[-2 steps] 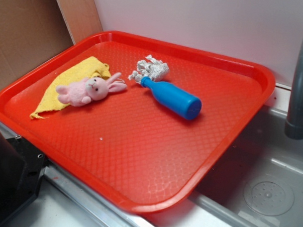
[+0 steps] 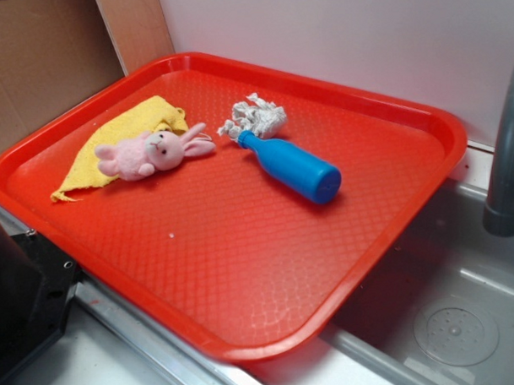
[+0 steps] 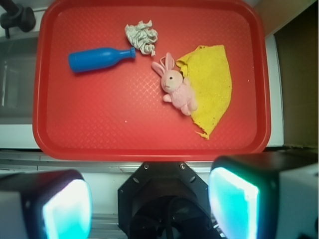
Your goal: Grab the blue bottle.
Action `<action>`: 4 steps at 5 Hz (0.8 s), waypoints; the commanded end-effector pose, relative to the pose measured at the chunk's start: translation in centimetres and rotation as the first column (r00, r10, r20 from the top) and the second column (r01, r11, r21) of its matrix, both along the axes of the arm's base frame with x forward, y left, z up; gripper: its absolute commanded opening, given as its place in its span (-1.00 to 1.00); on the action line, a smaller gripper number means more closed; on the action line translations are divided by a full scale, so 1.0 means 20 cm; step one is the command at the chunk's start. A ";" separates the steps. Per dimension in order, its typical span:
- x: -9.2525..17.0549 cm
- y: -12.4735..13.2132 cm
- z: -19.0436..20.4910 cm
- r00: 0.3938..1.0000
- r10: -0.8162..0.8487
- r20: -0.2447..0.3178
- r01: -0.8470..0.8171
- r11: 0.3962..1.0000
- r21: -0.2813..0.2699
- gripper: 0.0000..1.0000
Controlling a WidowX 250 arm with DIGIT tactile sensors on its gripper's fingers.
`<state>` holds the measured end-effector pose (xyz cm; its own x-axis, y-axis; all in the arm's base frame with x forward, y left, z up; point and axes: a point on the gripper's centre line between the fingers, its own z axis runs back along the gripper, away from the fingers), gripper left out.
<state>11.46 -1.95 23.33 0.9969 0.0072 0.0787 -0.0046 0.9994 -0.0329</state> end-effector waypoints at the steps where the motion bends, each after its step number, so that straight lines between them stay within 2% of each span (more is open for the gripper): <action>1: 0.11 0.03 -0.02 0.985 -0.152 0.079 0.152 0.988 0.001 1.00; 2: 0.24 0.00 -0.09 0.938 -0.324 0.120 0.326 0.945 0.003 1.00; 3: 0.40 -0.02 -0.18 0.851 -0.501 0.158 0.503 0.864 0.028 1.00; 4: 0.55 -0.08 -0.27 0.689 -0.692 0.217 0.699 0.713 0.056 1.00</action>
<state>22.23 -3.30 16.85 0.6747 -0.6870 0.2698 0.7147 0.6994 -0.0062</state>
